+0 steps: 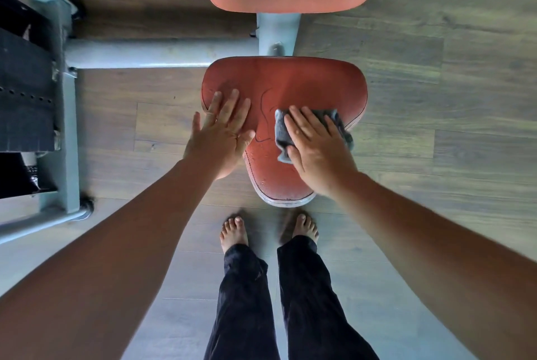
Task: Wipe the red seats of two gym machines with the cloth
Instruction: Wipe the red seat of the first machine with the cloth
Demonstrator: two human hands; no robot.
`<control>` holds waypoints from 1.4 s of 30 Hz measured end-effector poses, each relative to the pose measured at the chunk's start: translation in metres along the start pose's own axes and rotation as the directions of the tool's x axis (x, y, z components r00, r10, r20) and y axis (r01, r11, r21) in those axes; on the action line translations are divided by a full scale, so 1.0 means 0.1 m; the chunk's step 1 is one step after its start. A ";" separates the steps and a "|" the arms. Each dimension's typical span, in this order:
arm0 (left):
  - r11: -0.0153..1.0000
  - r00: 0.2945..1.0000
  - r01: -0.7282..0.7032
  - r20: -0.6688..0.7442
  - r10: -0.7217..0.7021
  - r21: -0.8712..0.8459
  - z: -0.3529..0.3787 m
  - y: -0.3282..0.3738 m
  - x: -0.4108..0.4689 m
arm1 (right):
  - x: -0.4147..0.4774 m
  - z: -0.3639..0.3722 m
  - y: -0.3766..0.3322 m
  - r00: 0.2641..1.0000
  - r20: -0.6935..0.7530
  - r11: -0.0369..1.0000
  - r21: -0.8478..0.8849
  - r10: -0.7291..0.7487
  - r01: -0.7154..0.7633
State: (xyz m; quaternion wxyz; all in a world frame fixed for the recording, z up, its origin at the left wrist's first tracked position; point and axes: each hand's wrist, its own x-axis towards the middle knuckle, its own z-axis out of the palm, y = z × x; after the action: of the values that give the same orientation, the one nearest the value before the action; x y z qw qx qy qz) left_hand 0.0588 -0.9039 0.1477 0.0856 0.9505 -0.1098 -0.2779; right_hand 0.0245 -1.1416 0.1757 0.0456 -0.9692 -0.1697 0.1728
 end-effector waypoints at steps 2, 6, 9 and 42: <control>1.000 1.000 -0.001 -0.007 0.001 -0.005 0.01 0.01 -0.01 | 0.39 -0.06 0.15 0.999 0.027 0.999 -0.043 0.017 -0.016; 1.000 1.000 0.000 -0.026 -0.001 -0.003 0.00 0.02 -0.01 | 0.82 -0.14 0.13 0.978 0.070 0.980 -0.030 0.196 -0.195; 1.000 1.000 0.003 -0.017 -0.003 -0.007 0.00 0.01 0.00 | 0.25 -0.04 -0.18 0.984 -0.019 0.984 0.003 0.176 -0.176; 0.998 0.993 -0.066 -0.097 0.064 -0.019 -0.04 -0.17 -0.03 | 0.39 0.06 -0.42 0.992 -0.014 0.991 0.060 0.124 -0.123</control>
State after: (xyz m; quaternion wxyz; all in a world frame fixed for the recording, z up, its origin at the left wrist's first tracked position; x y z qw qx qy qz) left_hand 0.0613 -0.8865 0.1483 0.1105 0.9576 -0.1332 -0.2302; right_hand 0.0440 -1.0884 0.1633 0.0652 -0.9775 -0.1037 0.1715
